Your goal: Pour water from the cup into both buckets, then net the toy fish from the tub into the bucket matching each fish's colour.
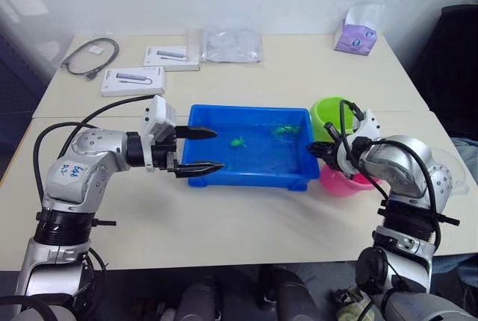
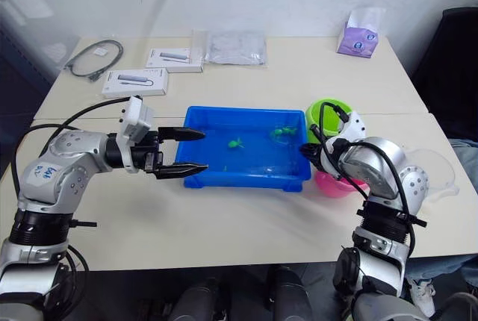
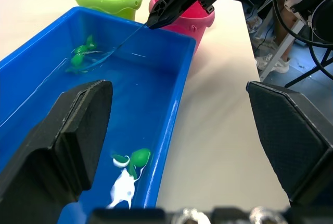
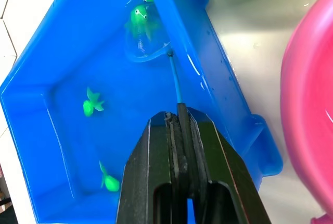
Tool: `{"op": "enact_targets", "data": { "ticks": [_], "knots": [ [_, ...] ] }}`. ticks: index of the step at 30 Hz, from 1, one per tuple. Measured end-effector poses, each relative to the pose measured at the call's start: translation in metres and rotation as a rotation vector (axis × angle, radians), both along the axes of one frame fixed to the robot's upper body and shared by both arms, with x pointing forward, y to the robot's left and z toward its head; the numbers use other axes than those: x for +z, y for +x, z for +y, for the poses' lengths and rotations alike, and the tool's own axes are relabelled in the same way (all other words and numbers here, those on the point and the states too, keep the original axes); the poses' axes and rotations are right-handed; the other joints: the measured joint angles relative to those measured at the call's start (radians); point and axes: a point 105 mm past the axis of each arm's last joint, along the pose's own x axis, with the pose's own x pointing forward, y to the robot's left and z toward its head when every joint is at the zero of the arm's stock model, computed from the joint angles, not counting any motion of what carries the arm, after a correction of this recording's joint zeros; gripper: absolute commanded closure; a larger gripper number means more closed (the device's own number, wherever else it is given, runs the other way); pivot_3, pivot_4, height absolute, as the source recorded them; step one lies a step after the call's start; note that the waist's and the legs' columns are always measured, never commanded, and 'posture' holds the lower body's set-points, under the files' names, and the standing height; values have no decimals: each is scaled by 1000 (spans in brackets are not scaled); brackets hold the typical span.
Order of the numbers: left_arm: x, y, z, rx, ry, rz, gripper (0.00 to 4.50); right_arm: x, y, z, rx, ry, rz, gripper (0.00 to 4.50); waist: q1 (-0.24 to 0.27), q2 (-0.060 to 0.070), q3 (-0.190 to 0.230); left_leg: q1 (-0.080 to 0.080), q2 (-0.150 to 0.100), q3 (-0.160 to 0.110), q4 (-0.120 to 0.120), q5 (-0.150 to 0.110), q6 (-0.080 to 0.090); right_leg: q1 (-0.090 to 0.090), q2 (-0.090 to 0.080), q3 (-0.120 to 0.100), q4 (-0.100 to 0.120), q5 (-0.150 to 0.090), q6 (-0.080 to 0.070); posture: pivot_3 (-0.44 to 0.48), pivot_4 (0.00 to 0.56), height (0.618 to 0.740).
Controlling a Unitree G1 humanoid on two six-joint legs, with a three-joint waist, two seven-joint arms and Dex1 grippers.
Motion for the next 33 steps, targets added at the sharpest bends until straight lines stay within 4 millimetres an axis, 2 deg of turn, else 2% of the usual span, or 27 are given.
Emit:
{"op": "enact_targets", "data": {
  "ticks": [8, 14, 26, 29, 30, 33],
  "knots": [
    [-1, 0, 0, 1, 5, -1, 73, 0, 0, 0, -3, -3, -1, 4500, -1, 0, 0, 0, 0, 0, 0, 0, 0, 0, 0, 0, 0, 0, 0, 0, 150, 740],
    [-3, 3, 2, 10, 1, 13, 73, 9, 4, -2, 0, -11, -16, 4500, -1, 0, 0, 0, 0, 0, 0, 0, 0, 0, 0, 0, 0, 0, 0, 0, 150, 740],
    [-3, 3, 2, 9, 0, 9, 73, 1, -4, 4, -20, -10, 0, 4500, -1, 0, 0, 0, 0, 0, 0, 0, 0, 0, 0, 0, 0, 0, 0, 0, 150, 740],
    [-3, 4, 2, 9, 0, 9, 73, 6, -4, -12, 50, -113, -69, 4500, 3, 1, 1, -1, -1, 1, 0, 1, 1, 0, -1, 0, 0, 0, 0, 0, 150, 740],
    [-3, 4, 2, 8, 0, 9, 73, 10, -6, -22, 132, -207, -107, 4500, 5, 2, 1, -1, -1, 2, 0, 1, 2, 0, -1, 0, -1, 0, 0, 0, 150, 740],
    [-4, 4, 2, 9, 0, 9, 73, 28, -16, -34, 295, -352, -185, 4500, 5, 3, 1, -1, 0, 3, -1, 1, 3, 0, -2, 0, -2, 0, 0, 0, 150, 740]
  ]
}}
